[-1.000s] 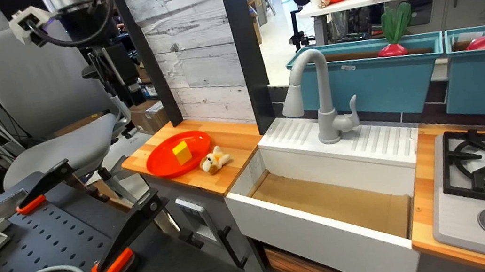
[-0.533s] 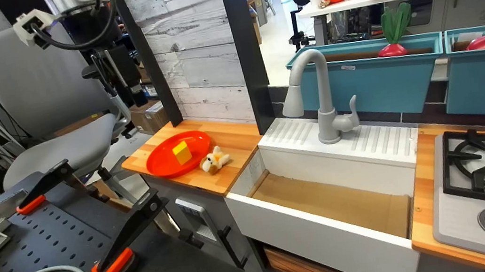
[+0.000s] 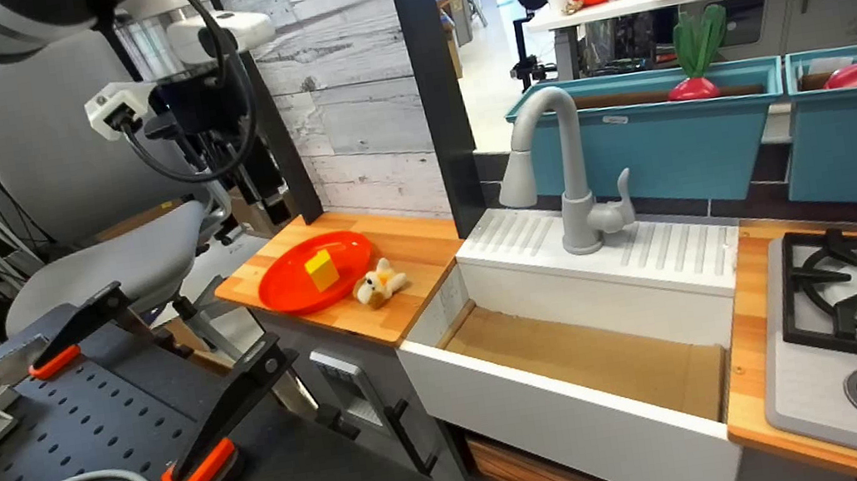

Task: Put the yellow cube on the countertop

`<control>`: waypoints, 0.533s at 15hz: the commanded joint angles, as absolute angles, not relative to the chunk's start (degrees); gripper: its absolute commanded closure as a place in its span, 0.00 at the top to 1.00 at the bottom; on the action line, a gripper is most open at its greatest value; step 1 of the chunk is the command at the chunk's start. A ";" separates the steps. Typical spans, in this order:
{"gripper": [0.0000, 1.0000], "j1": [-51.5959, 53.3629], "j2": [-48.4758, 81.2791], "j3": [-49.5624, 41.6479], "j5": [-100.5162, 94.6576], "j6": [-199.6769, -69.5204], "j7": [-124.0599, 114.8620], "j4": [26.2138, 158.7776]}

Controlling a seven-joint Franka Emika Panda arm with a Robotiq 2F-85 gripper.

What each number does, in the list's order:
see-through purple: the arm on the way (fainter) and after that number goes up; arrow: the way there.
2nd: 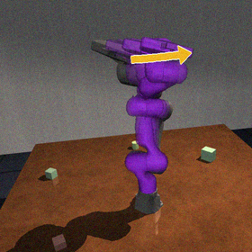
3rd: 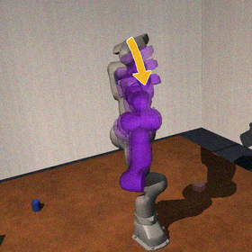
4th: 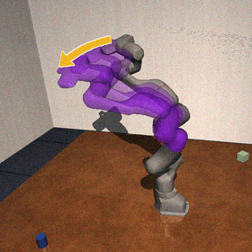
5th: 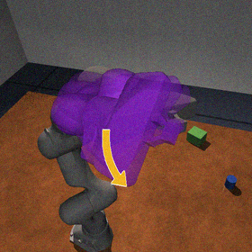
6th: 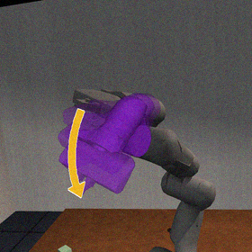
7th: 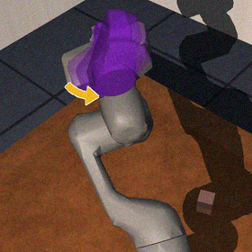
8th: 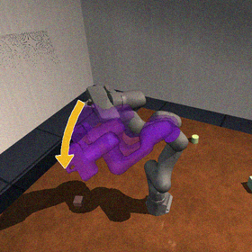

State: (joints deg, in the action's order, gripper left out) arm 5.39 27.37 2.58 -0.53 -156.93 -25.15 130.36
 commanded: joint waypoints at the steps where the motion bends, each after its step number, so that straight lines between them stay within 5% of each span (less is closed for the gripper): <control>1: 1.00 4.98 33.74 3.12 4.41 -160.16 -20.73 126.16; 8: 1.00 6.43 43.45 2.24 6.48 -161.15 -19.72 118.17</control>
State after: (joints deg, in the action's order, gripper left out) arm 5.41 39.12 2.64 4.53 -159.86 -21.20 122.34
